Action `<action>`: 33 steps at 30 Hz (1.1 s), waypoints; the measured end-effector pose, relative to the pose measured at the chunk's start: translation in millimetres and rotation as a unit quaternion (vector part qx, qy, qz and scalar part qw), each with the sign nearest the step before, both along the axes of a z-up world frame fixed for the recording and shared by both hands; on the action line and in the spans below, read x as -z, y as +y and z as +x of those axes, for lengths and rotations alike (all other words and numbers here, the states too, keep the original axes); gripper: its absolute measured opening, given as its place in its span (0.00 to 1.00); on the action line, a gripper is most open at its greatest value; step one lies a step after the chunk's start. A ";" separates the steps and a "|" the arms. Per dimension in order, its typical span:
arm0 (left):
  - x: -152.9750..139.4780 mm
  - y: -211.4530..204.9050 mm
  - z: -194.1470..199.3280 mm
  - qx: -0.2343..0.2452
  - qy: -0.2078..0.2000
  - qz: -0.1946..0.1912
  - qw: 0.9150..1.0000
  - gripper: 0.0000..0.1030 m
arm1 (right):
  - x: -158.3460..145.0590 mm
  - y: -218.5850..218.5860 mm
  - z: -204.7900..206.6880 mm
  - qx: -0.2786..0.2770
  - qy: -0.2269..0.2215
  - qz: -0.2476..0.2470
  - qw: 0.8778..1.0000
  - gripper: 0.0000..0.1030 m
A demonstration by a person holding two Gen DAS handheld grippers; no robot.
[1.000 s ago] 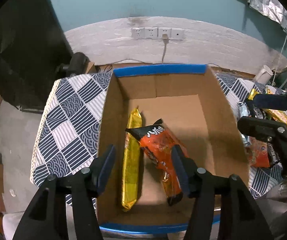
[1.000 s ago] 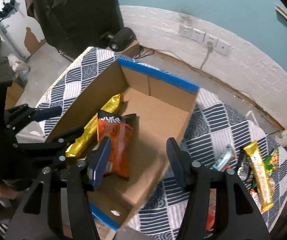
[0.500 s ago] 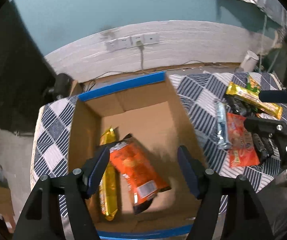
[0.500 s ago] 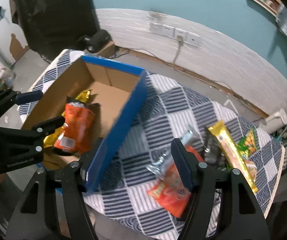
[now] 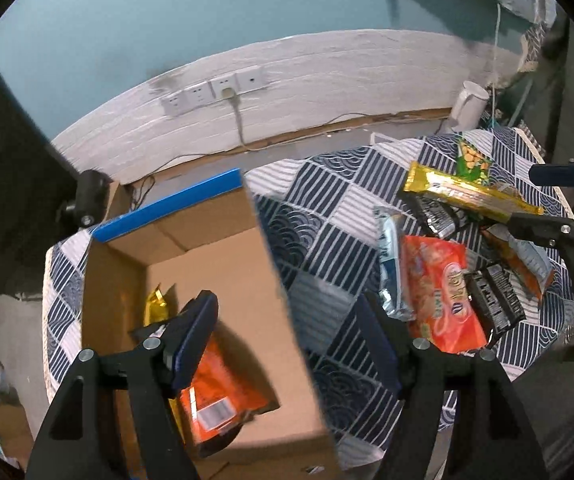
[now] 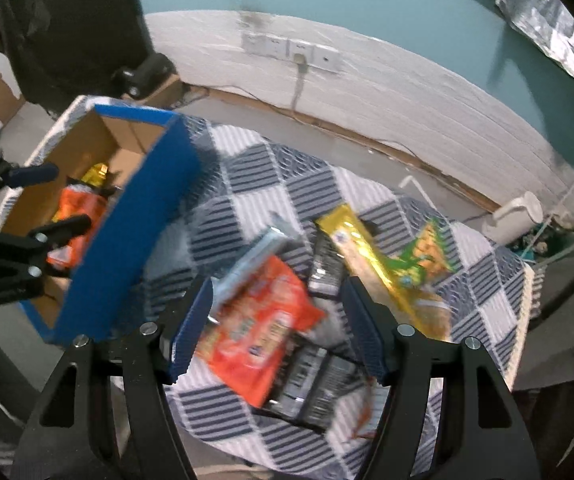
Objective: Organize snacks
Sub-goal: 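Open both tools to drop the snacks and move back to the pile, then grasp the silver bar with the left tool while the right tool grasps a yellow bar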
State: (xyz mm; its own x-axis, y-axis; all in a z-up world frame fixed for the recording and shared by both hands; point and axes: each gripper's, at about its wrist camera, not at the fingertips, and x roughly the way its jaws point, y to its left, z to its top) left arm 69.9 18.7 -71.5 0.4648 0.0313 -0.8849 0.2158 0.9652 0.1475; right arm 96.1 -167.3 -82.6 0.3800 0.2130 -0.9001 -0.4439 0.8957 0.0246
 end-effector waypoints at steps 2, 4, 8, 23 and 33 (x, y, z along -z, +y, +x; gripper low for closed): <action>3.7 -10.6 5.4 0.006 0.005 0.003 1.000 0.71 | 5.7 -9.6 4.4 0.005 0.006 0.000 1.000 0.66; 9.5 -22.7 13.2 0.014 0.013 0.006 1.000 0.72 | 13.5 -19.4 9.3 0.010 0.015 0.001 1.000 0.66; 17.3 -43.9 24.8 0.038 0.017 0.031 0.999 0.71 | 28.4 -31.5 20.0 0.005 0.033 0.002 0.999 0.66; 65.4 -81.7 58.2 0.079 0.071 0.041 0.994 0.77 | 91.3 -42.0 70.8 -0.018 0.058 -0.058 0.996 0.66; 111.4 -89.6 76.4 0.063 0.128 0.021 0.990 0.77 | 120.0 -41.5 84.7 -0.017 0.074 -0.060 0.995 0.66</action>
